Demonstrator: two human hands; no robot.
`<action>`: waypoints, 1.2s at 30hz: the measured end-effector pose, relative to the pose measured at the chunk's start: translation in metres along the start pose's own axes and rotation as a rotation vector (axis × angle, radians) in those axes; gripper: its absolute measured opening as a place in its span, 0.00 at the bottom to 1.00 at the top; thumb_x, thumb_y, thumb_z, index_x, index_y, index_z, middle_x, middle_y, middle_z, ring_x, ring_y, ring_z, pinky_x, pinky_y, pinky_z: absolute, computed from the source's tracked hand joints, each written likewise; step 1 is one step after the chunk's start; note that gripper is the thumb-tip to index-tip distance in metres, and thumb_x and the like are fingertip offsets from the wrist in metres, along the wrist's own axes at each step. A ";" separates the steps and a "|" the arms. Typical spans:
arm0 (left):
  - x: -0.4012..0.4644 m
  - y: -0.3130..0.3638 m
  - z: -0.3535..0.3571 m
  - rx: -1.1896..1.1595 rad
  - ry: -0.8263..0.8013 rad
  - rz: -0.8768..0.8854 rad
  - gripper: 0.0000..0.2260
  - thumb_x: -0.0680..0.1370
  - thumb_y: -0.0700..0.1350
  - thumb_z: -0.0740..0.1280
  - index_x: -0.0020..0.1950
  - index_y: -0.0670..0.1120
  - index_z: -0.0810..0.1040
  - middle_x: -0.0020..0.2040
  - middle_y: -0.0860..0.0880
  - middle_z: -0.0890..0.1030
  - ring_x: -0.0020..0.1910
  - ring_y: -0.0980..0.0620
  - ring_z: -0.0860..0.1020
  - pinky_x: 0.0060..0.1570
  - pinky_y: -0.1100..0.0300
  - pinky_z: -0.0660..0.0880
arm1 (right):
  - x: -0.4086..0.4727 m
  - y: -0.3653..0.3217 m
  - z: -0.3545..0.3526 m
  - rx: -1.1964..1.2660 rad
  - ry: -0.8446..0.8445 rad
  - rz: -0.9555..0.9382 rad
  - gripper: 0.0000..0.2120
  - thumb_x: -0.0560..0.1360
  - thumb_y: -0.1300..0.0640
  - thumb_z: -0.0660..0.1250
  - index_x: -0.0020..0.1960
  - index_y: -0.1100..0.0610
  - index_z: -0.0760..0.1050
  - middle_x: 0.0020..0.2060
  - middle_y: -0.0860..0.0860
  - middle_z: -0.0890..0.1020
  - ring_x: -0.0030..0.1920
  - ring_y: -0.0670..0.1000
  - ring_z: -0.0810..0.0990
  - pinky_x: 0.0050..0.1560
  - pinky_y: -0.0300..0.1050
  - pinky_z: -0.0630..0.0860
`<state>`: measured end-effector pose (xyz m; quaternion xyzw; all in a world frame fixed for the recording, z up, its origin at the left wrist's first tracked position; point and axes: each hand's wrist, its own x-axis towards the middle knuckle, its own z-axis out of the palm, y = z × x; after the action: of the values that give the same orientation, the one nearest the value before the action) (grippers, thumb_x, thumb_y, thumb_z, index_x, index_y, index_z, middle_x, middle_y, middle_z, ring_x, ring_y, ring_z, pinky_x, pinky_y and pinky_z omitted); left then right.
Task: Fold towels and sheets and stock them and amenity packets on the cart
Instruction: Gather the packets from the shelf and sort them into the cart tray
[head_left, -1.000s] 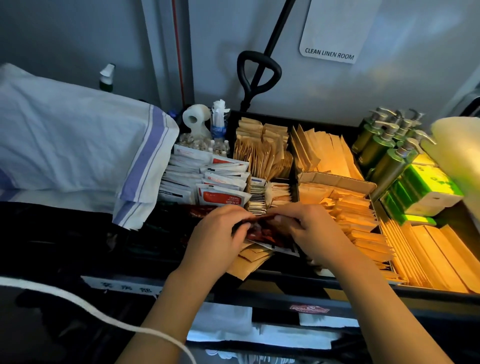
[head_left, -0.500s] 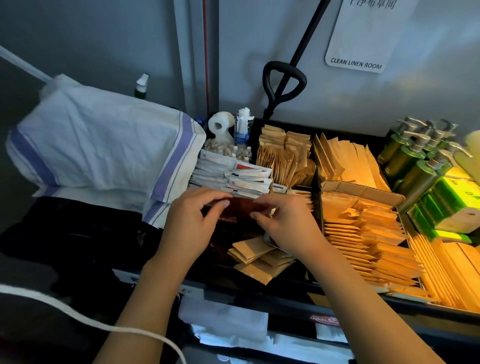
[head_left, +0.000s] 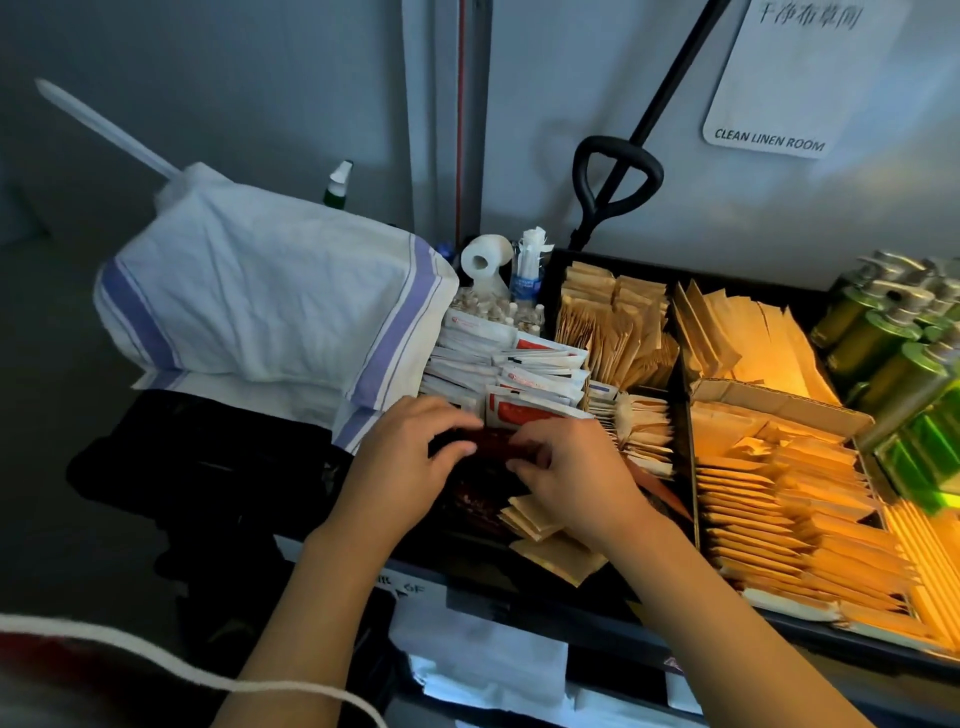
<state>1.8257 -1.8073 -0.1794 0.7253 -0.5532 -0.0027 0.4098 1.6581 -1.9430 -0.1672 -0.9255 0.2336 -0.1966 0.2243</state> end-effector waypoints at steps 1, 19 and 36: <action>-0.002 -0.003 0.001 0.012 -0.010 -0.007 0.10 0.77 0.42 0.76 0.56 0.53 0.86 0.50 0.59 0.81 0.54 0.56 0.78 0.57 0.55 0.76 | -0.002 0.002 0.002 -0.004 -0.020 0.017 0.07 0.73 0.58 0.75 0.50 0.51 0.86 0.44 0.47 0.86 0.45 0.50 0.81 0.47 0.48 0.78; -0.012 0.000 0.022 0.060 -0.006 -0.011 0.07 0.77 0.37 0.74 0.53 0.46 0.88 0.49 0.53 0.85 0.49 0.54 0.81 0.53 0.54 0.80 | -0.004 0.001 0.018 -0.143 -0.029 0.036 0.09 0.75 0.54 0.71 0.54 0.51 0.85 0.50 0.48 0.86 0.52 0.53 0.82 0.50 0.50 0.80; -0.013 0.011 0.025 0.099 0.029 -0.016 0.08 0.81 0.41 0.70 0.58 0.47 0.86 0.52 0.55 0.82 0.54 0.56 0.76 0.55 0.60 0.76 | -0.014 0.017 -0.008 -0.141 0.039 0.026 0.14 0.73 0.48 0.77 0.58 0.49 0.85 0.49 0.43 0.83 0.51 0.46 0.79 0.52 0.45 0.78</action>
<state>1.8003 -1.8128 -0.1953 0.7491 -0.5408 0.0322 0.3812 1.6366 -1.9516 -0.1730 -0.9318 0.2633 -0.1948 0.1564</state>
